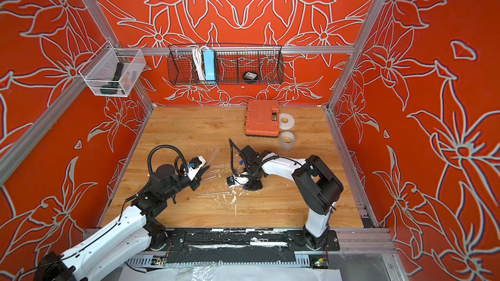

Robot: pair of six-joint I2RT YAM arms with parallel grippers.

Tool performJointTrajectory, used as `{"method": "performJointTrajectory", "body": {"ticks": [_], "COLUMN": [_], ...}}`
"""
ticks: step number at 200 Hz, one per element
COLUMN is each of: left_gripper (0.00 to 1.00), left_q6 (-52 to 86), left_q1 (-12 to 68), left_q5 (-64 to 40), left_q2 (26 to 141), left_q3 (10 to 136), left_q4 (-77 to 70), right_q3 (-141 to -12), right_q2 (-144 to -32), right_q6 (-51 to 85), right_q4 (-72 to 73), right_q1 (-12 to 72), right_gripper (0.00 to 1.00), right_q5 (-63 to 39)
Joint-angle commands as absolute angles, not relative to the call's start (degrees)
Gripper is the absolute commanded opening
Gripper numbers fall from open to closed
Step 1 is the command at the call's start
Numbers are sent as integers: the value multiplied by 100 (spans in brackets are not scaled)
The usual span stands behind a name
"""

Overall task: Insert stoppers into test tubes
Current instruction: Pick up the stopper from the center of the board, then insert the stopper into the test tube.

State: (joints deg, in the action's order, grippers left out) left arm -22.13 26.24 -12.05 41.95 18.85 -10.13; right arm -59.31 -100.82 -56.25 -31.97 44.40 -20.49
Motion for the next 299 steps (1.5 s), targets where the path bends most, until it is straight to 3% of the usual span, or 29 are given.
{"method": "performJointTrajectory", "body": {"ticks": [1, 45, 142, 230, 299], "left_gripper": [0, 0, 0, 0, 0], "left_q6": [-2460, -3191, -5969, -6625, -6677], "left_q1": [2593, 2591, 2648, 3506, 3704], "left_q5": [-1186, -1277, -2920, -2029, -1751], "left_q2": [4175, 3944, 3810, 3866, 3915], "left_q3": [2059, 2168, 2128, 1986, 1960], "left_q4": [-746, -332, 627, 249, 79], "right_q3": [-5985, -5968, -5942, -6584, -6885], "right_q2": [-10053, -9339, -7473, -7548, -7659], "right_q6": [-5620, -4754, -2427, -1500, -1288], "right_q4": [-3417, -3826, -5483, -5880, -5722], "right_q1": [4479, 4482, 4479, 4489, 4589], "right_gripper": [15, 12, 16, 18, 18], "right_q5": [-2109, -2437, -2475, -3498, -4006]}}
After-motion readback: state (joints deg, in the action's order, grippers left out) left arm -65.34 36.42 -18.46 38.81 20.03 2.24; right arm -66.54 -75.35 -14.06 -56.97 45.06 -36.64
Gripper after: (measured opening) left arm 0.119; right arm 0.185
